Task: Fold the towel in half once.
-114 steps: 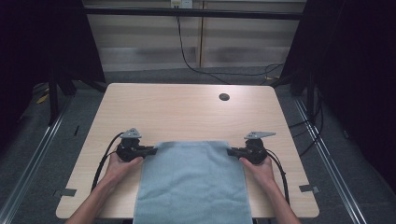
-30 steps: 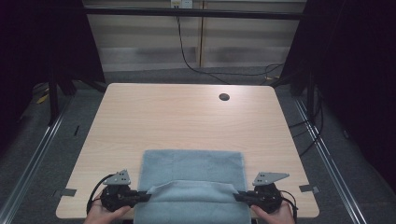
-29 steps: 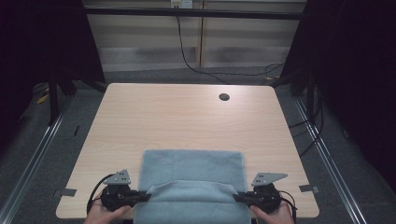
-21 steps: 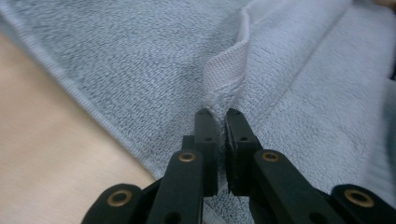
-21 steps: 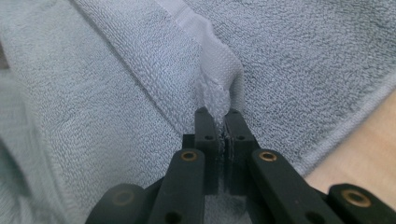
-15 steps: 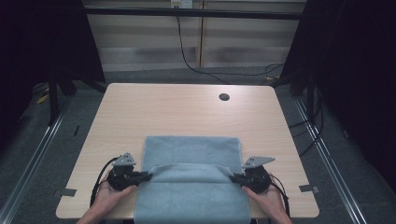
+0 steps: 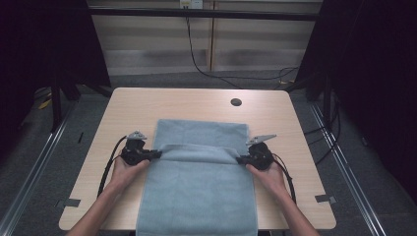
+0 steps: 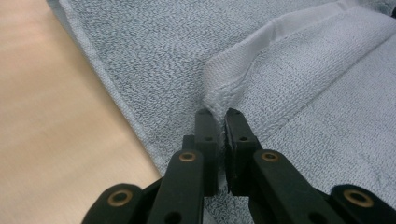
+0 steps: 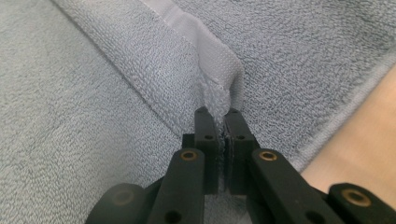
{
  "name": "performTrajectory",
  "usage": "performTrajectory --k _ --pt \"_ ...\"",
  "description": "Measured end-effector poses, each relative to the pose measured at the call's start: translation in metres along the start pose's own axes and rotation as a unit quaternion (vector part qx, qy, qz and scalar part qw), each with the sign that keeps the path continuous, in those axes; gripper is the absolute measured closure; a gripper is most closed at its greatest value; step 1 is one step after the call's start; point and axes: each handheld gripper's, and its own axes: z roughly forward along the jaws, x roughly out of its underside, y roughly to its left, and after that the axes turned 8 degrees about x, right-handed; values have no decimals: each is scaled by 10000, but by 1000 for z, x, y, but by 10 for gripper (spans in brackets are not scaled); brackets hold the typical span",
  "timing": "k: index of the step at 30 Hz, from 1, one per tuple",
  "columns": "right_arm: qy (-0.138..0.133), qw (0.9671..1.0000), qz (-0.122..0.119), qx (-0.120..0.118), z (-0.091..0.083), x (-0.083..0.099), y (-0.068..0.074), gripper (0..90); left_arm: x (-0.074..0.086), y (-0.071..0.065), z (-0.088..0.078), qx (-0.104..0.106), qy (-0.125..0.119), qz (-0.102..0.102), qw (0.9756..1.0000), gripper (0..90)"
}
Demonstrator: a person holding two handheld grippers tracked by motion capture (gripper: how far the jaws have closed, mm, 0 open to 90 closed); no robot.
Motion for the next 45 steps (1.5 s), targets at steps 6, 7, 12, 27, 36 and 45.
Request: performTrajectory --k 6,7,12,27,36,45 --pt "-123 9994 285 154 24 -24 -19 868 -19 20 10 -204 6 -2 9998 856" --pt "-164 9992 310 169 28 -26 -22 868 -21 24 12 -217 -59 -82 9997 856" --pt "-212 9984 458 235 42 -40 -33 869 -29 29 16 -439 -28 -26 9990 856" --pt "-636 9949 761 190 46 -57 -45 867 -38 42 5 -245 -664 -481 9963 856" --pt "-1396 9894 396 74 -17 -91 -36 867 -69 14 -52 -266 -1275 -28 9915 857" --pt "-2082 9781 23 -10 -90 -122 -15 867 -90 -27 -120 -76 -1894 535 9804 856"
